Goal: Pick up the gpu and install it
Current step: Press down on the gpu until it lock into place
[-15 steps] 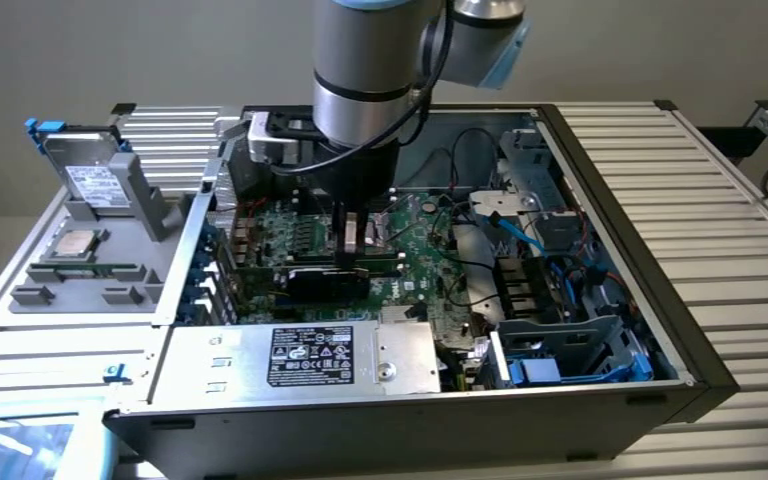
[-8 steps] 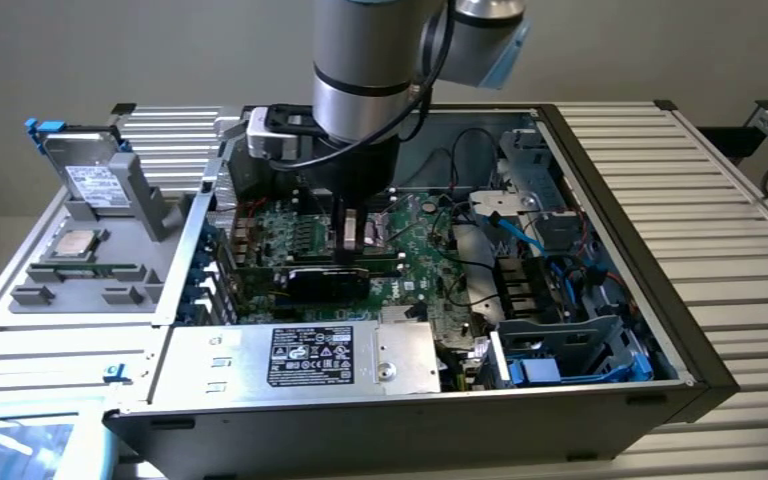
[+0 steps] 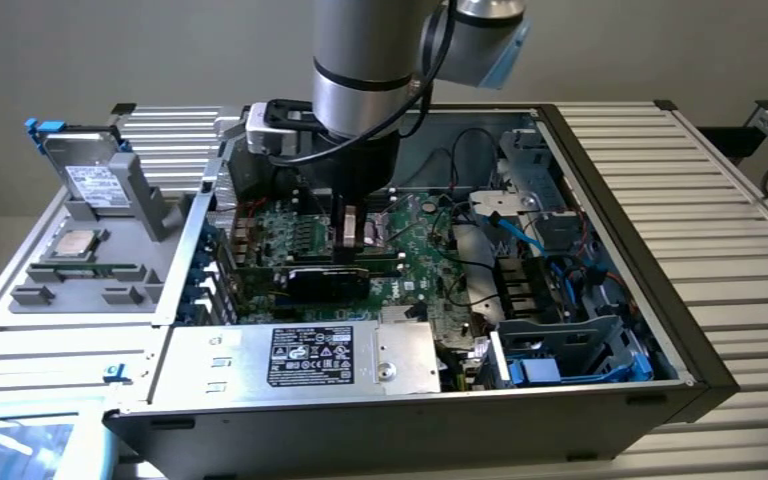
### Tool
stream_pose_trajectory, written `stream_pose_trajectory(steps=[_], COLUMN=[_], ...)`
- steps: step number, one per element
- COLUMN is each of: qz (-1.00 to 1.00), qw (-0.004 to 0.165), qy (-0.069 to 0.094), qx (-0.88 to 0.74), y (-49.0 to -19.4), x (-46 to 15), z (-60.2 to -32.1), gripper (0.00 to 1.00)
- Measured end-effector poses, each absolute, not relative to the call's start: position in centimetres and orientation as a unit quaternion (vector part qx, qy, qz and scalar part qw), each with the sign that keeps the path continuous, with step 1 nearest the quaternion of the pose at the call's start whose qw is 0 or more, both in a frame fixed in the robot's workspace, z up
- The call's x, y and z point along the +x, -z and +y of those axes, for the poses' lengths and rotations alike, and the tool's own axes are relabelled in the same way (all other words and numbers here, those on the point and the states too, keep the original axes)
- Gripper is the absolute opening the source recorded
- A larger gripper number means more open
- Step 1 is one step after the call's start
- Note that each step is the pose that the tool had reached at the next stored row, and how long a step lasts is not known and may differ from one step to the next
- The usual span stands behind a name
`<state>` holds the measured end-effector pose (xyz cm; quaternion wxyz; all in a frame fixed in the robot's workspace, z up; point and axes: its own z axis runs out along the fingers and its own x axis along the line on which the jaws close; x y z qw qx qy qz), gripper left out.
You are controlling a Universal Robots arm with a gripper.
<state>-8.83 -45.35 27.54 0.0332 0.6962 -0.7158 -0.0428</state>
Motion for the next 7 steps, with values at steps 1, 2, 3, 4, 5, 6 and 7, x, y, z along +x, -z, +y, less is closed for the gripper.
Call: stream_pose_trajectory(steps=[1,2,3,4,5,6,7], qz=[-0.716,-0.716,-0.716,-0.716,-0.716,-0.716,-0.716], qw=[0.033,0.033,0.033,0.033,0.033,0.033,0.033], qy=[0.043,0.043,0.043,0.043,0.043,0.043,0.043], qx=[0.696,0.696,0.696,0.696,0.696,0.696,0.696], y=[-27.54,-27.54,-27.54,-27.54,-27.54,-27.54,-27.54], x=[-8.83,-8.83,-8.83,-8.83,-8.84,-8.83,-8.83], z=[-45.35,-45.35,-45.35,-45.35,-45.35,-45.35,-45.35], gripper=[0.12,0.12,0.12,0.12,0.12,0.12,0.12])
